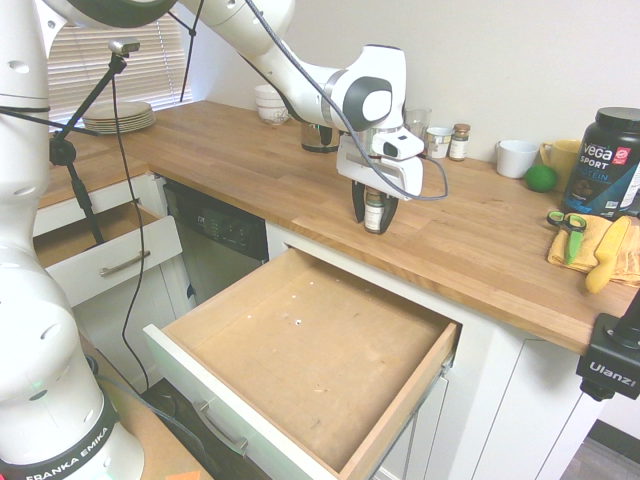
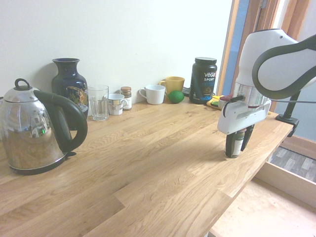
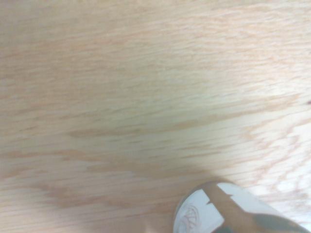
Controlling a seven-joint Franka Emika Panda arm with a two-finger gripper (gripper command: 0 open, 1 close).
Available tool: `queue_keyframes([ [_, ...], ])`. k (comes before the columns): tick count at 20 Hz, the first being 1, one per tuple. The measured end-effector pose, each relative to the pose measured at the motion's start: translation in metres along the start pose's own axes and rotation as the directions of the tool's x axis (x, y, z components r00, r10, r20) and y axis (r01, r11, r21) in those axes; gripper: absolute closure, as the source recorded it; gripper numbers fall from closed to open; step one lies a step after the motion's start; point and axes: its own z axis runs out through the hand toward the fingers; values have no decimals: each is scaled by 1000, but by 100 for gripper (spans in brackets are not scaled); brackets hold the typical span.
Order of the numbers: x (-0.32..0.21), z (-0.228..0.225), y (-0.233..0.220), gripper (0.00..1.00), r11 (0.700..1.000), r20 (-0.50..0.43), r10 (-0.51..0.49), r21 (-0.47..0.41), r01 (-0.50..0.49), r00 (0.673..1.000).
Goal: Put seasoning jar in the drawer
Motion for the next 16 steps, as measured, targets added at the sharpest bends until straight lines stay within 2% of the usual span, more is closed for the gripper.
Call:
queue_keyframes([
  [16, 0, -5, -8, 100, 1000, -5, -15, 8, 15, 1000],
])
